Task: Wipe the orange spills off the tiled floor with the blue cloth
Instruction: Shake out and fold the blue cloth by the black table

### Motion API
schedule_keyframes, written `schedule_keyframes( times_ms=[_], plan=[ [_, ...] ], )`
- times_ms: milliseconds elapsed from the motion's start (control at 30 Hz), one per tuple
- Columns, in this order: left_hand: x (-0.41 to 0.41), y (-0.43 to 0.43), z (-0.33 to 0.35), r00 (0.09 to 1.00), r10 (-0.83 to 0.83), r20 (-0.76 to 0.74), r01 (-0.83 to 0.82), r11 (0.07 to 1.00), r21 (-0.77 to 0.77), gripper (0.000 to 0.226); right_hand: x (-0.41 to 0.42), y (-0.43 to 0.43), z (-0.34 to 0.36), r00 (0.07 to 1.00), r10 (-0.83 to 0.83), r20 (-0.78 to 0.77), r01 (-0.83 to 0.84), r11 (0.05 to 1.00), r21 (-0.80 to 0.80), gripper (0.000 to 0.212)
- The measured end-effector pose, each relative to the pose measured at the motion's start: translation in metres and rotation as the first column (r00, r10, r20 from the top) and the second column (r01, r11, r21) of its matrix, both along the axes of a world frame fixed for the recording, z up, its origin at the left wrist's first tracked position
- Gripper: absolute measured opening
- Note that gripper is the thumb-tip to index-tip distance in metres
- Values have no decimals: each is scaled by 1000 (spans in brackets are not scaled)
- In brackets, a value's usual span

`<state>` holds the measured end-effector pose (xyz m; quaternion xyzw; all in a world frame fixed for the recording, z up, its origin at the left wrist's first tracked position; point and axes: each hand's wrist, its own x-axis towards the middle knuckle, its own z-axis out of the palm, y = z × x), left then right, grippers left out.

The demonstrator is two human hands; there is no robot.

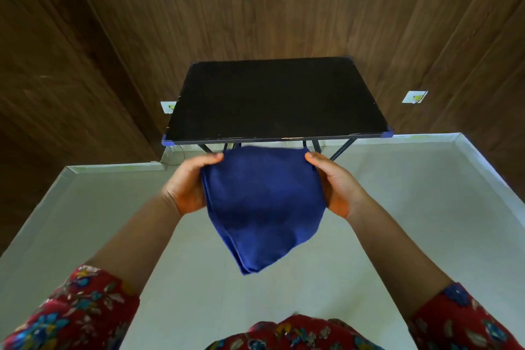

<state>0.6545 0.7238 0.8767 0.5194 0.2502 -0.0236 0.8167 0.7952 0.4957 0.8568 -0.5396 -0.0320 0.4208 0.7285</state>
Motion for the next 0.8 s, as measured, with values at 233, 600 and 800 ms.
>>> schedule_keyframes(
  times_ms=[233, 600, 800],
  plan=[
    [-1, -6, -52, 922, 168, -350, -104, 976, 194, 37, -9, 19, -24, 944, -99, 314, 182, 951, -250, 31],
    [29, 6, -43, 920, -47, -389, 388, 262, 884, 54, 24, 35, -14, 481, 687, 545, 26, 610, -792, 54],
    [36, 20, -32, 855, -9, -519, 519, 3, 855, 28, 31, 41, -30, 383, 767, 514, 173, 487, -856, 10]
  ],
)
